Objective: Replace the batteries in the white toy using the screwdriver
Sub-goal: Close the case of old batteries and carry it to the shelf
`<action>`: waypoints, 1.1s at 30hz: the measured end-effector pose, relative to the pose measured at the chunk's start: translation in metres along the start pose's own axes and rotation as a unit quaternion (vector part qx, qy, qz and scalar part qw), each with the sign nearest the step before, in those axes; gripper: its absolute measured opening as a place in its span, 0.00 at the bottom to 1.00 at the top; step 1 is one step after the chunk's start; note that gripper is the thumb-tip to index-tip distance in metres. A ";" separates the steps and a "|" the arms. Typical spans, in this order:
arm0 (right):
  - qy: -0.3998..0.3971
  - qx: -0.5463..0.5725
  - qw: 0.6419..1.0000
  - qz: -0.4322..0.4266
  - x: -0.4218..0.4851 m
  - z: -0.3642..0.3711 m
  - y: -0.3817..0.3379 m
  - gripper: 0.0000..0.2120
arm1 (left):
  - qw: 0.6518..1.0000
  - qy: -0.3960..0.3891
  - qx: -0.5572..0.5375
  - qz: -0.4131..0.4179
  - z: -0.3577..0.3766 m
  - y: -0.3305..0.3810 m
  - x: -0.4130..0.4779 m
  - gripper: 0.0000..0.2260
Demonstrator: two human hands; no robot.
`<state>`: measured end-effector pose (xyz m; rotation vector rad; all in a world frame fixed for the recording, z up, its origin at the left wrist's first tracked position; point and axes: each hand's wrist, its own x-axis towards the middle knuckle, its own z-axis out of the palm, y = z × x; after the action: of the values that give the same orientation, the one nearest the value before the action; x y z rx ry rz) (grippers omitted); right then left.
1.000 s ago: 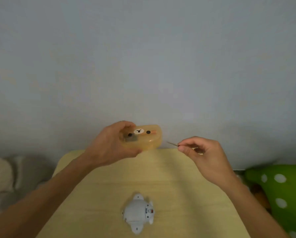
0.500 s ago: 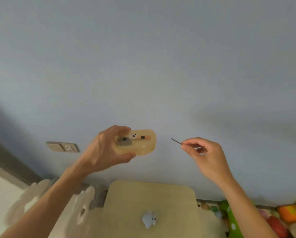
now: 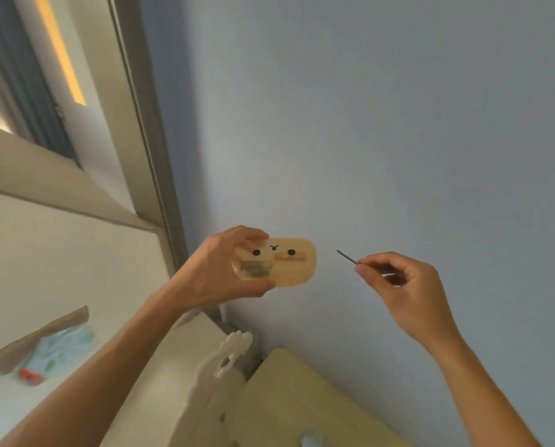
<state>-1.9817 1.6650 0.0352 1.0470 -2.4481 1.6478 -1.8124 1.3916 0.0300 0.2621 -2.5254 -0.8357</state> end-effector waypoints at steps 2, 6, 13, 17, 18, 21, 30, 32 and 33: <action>-0.039 0.019 0.999 -0.024 0.007 0.035 -0.021 0.02 | 0.999 0.032 0.031 -0.031 -0.034 -0.013 -0.033 0.34; -0.134 0.049 0.985 -0.100 0.007 0.127 -0.081 0.01 | 0.986 0.100 0.078 -0.105 -0.111 -0.041 -0.122 0.33; -0.300 0.139 0.924 -0.193 -0.063 0.315 -0.217 0.02 | 0.937 0.213 0.148 -0.234 -0.248 -0.068 -0.325 0.32; -0.357 0.169 0.882 -0.256 -0.137 0.421 -0.299 0.02 | 0.901 0.252 0.189 -0.300 -0.319 -0.075 -0.445 0.33; -0.374 0.178 0.871 -0.264 -0.159 0.444 -0.320 0.02 | 0.891 0.264 0.195 -0.313 -0.336 -0.077 -0.474 0.34; -0.405 0.197 0.843 -0.295 -0.223 0.512 -0.377 0.03 | 0.865 0.307 0.209 -0.337 -0.379 -0.084 -0.553 0.34; -0.454 0.252 0.791 -0.322 -0.335 0.662 -0.488 0.02 | 0.810 0.355 0.229 -0.407 -0.474 -0.129 -0.700 0.34; -0.458 0.262 0.787 -0.321 -0.342 0.692 -0.503 0.03 | 0.803 0.358 0.230 -0.417 -0.491 -0.150 -0.714 0.35; -0.460 0.266 0.785 -0.318 -0.343 0.707 -0.510 0.03 | 0.799 0.360 0.230 -0.424 -0.500 -0.161 -0.719 0.35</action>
<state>-1.2029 1.1445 0.0145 2.9090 -1.4280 1.7938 -0.9362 1.2329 0.0216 1.6154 -1.7484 -0.2471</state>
